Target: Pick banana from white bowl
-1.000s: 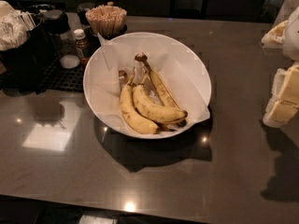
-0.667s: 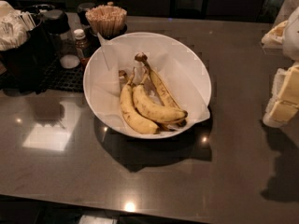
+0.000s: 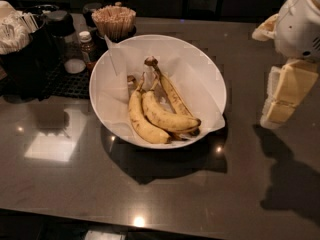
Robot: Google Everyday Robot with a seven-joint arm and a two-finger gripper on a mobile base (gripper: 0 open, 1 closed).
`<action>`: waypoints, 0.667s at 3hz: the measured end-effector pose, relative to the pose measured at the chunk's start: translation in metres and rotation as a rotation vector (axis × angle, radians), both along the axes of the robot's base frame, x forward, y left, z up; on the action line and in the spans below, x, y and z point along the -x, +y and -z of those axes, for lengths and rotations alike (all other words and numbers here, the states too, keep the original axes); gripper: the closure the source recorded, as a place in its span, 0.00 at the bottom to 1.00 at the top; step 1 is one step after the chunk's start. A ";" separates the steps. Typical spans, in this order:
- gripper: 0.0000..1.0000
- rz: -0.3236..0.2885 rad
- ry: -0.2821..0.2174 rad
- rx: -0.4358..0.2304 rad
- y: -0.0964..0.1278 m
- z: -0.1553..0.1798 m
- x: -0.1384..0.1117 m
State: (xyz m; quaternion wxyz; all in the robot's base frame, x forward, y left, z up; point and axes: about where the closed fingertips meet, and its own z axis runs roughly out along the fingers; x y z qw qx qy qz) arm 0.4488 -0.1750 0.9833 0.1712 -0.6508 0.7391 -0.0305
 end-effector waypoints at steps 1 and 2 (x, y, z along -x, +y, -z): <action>0.00 -0.108 0.010 -0.027 0.032 -0.002 -0.002; 0.00 -0.213 0.062 -0.115 0.059 0.002 -0.001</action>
Offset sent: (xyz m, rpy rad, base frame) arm -0.0076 0.0922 -0.0064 0.2548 0.1675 0.3567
